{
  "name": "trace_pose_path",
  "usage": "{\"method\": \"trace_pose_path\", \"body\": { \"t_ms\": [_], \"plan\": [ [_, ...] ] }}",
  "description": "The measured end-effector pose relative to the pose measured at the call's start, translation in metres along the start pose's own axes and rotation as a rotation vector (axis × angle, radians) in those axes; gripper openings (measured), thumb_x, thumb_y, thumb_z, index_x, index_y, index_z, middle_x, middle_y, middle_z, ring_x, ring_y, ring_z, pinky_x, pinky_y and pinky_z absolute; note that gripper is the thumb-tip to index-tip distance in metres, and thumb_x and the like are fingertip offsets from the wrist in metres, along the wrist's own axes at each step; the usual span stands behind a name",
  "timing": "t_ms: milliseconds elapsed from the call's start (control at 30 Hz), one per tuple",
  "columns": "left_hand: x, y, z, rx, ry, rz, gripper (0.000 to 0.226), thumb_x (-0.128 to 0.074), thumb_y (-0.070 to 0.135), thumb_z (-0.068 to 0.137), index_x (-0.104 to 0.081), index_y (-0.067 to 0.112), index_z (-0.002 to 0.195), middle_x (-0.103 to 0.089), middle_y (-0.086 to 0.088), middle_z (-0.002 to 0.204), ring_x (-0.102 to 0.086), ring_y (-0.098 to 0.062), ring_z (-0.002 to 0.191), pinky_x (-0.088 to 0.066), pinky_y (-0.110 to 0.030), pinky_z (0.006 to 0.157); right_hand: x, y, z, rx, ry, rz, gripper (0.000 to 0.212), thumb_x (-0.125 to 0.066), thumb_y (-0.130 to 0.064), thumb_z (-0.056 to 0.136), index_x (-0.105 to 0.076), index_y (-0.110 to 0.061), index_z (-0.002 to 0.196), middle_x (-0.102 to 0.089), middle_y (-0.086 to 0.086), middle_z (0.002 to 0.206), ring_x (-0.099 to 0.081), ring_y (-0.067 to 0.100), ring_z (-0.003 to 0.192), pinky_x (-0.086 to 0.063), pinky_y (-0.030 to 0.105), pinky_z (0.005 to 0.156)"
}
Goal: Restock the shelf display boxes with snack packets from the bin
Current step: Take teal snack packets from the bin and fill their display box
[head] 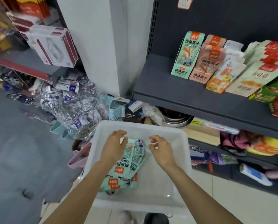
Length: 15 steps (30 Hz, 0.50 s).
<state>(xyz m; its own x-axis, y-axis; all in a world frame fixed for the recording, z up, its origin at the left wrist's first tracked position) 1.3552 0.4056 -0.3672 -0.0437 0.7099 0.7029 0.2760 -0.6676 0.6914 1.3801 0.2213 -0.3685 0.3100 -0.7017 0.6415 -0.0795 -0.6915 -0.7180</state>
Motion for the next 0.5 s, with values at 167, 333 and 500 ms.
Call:
{"method": "trace_pose_path", "body": {
  "t_ms": [167, 333, 500],
  "plan": [
    [-0.026, -0.042, -0.021, 0.107, -0.174, 0.124, 0.051, -0.054, 0.021, 0.093, -0.037, 0.013, 0.141, -0.033, -0.009, 0.149, -0.036, -0.026, 0.133, -0.029, -0.035, 0.109, -0.045, 0.017, -0.008, -0.013, -0.123, -0.060, 0.054, -0.058, -0.013, 0.090, -0.039, -0.016, 0.140, -0.045, 0.006, 0.138, -0.040, 0.023, 0.127, -0.034, 0.029, 0.101],
    [-0.044, -0.066, -0.032, 0.117, -0.263, 0.206, 0.075, -0.062, 0.032, 0.088, -0.020, 0.016, 0.149, -0.011, -0.004, 0.158, -0.012, -0.024, 0.144, -0.019, -0.039, 0.117, -0.078, 0.029, 0.001, 0.028, -0.290, -0.171, 0.072, -0.056, -0.023, 0.093, -0.013, -0.020, 0.151, -0.002, -0.001, 0.160, -0.003, 0.016, 0.146, -0.008, 0.027, 0.116],
    [-0.048, -0.071, -0.032, 0.110, -0.241, 0.303, 0.079, -0.065, 0.037, 0.085, -0.022, 0.018, 0.148, -0.015, -0.005, 0.157, -0.010, -0.024, 0.144, -0.020, -0.041, 0.115, -0.092, 0.048, -0.007, 0.035, -0.415, -0.504, 0.069, -0.036, -0.045, 0.099, 0.001, -0.020, 0.151, 0.012, -0.003, 0.159, 0.011, 0.014, 0.146, -0.002, 0.037, 0.119]
  ]
}}
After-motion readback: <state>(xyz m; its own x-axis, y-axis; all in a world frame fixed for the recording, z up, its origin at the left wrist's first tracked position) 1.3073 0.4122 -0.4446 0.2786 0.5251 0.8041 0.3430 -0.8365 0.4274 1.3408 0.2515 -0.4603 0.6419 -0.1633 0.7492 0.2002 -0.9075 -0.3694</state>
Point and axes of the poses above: each hand's wrist, its own z-axis towards the middle knuckle, its own x-axis out of the back of the hand, y = z × x, the point moved 3 cm from there along z, towards the middle knuckle
